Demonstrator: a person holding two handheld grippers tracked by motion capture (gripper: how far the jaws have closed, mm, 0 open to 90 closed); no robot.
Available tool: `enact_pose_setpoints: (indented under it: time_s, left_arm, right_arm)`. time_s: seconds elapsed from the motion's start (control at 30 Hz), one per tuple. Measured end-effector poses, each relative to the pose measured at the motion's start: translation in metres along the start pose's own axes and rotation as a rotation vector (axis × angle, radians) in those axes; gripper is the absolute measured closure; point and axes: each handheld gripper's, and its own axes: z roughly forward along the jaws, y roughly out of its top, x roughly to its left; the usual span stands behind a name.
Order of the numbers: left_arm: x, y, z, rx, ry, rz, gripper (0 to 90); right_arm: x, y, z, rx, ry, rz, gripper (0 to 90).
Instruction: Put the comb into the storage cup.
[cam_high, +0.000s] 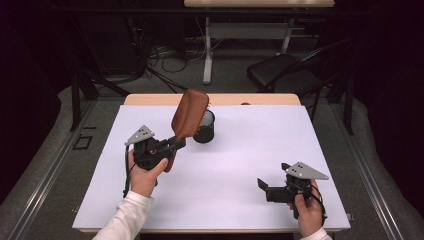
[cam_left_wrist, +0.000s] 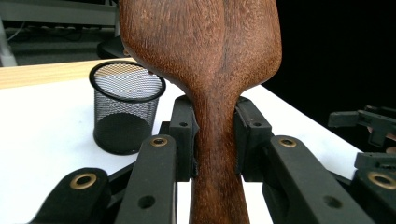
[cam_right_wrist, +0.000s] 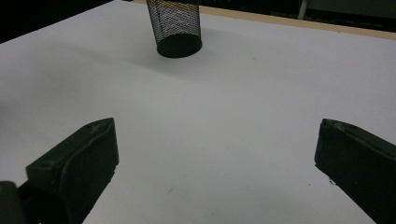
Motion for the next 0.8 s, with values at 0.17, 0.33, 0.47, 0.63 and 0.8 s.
enact_pose_setpoints:
  time_s: [0.17,0.33,0.47,0.63,0.8]
  left_arm:
    - [-0.001,0.0,-0.001,-0.004,-0.005,-0.001,72.3]
    - [-0.002,0.001,-0.001,-0.009,-0.013,-0.001,72.3]
    - [-0.002,0.001,-0.001,-0.007,-0.021,0.0,72.3]
    - [-0.003,0.001,-0.003,-0.013,-0.024,0.0,72.3]
    - [-0.003,0.001,-0.003,-0.016,-0.023,0.0,72.4]
  right_arm:
    - [0.003,0.015,0.007,0.007,0.02,-0.014,0.0]
    - [0.008,0.025,0.014,0.026,0.038,-0.03,0.0]
    - [0.012,0.034,0.022,0.053,0.049,-0.055,0.0]
    - [0.014,0.044,0.027,0.063,0.062,-0.065,0.0]
    - [0.017,0.055,0.03,0.067,0.07,-0.081,0.0]
